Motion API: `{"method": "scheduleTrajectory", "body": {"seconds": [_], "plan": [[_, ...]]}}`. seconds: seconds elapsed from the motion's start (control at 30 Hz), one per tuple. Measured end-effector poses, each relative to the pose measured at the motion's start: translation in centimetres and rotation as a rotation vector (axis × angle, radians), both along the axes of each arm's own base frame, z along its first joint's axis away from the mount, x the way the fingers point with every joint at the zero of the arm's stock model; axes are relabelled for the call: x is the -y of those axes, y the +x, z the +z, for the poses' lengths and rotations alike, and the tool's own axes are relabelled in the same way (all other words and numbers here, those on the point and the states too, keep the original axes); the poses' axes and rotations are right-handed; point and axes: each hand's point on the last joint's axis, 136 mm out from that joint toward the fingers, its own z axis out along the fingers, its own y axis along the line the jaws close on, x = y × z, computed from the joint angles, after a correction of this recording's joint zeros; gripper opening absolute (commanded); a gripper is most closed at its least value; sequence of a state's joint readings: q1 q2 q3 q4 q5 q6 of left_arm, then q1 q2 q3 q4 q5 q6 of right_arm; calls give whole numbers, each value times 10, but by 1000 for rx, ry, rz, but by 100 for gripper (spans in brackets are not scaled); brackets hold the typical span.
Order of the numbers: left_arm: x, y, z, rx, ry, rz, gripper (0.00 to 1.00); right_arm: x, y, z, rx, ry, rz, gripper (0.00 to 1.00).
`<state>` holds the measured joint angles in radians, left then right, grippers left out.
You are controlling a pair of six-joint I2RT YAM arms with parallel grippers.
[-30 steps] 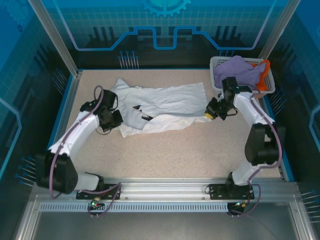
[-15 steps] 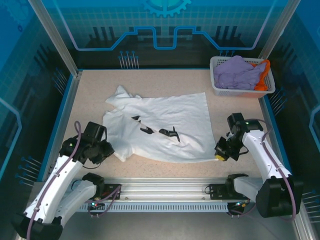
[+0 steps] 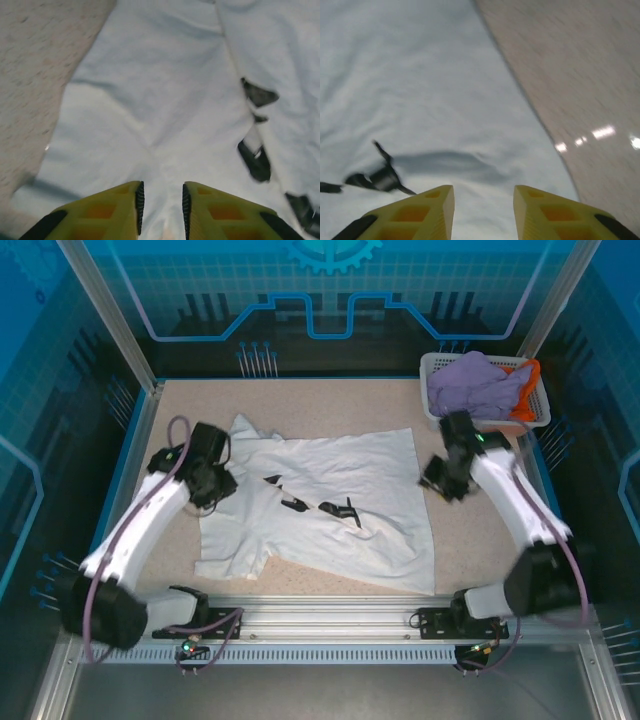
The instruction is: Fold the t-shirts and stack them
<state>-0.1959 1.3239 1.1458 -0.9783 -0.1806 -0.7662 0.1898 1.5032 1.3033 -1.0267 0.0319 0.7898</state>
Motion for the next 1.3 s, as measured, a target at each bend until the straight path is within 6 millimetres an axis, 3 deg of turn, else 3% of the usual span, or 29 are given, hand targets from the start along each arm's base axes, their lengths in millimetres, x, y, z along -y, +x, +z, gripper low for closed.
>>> {"method": "scheduleTrajectory", "body": {"seconds": [0.07, 0.17, 0.27, 0.37, 0.5, 0.63, 0.7, 0.8, 1.07, 1.3], "plan": [[5, 31, -20, -28, -19, -5, 20, -30, 58, -3, 47, -10, 75, 31], [7, 63, -53, -57, -49, 12, 17, -68, 126, -22, 78, -12, 150, 29], [5, 80, -86, -97, -74, 31, 15, -91, 181, -49, 96, -14, 186, 28], [6, 104, -115, -125, -92, 41, 15, -103, 217, -84, 89, -16, 197, 28], [-2, 132, -139, -142, -95, 75, 13, -106, 235, -131, 33, -22, 195, 30], [-32, 147, -135, -114, -46, 146, 15, -100, 247, -120, 70, -3, 173, 31], [-53, 143, -136, -133, -6, 190, 15, -92, 248, -130, 50, 2, 152, 31], [-76, 132, -137, -168, 39, 238, 14, -87, 259, -127, 76, 37, 123, 32], [-119, 110, -137, -233, 111, 325, 17, -83, 290, -127, 156, 106, 78, 34], [-159, 86, -134, -276, 133, 422, 20, -86, 315, -121, 251, 159, 67, 47]]}}
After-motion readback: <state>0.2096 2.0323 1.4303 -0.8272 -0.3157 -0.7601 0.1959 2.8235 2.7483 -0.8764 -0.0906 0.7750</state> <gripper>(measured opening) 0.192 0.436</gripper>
